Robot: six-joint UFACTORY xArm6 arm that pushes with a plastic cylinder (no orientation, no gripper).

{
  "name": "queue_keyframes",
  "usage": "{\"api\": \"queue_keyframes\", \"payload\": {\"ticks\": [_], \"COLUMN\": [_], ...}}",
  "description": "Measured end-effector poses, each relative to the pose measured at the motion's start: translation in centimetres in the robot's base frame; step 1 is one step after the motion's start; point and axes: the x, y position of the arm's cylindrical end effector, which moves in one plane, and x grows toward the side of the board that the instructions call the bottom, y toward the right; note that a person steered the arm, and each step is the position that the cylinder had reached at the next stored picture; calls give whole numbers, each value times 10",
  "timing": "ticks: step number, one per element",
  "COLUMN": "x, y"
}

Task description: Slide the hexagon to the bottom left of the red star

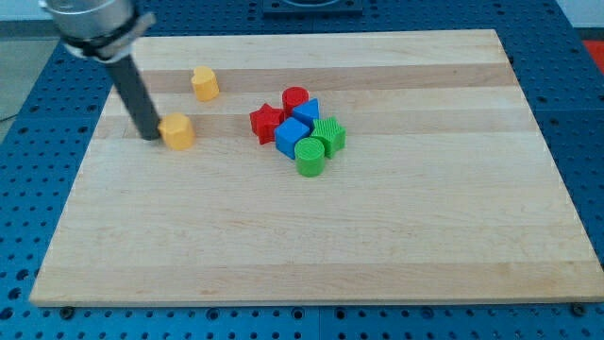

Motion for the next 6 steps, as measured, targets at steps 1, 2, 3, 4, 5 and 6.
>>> {"api": "queue_keyframes", "payload": {"ticks": [1, 2, 3, 4, 5, 6], "x": [3, -6, -9, -8, -3, 4], "y": [-16, -38, 0, 56, 81, 40]}}
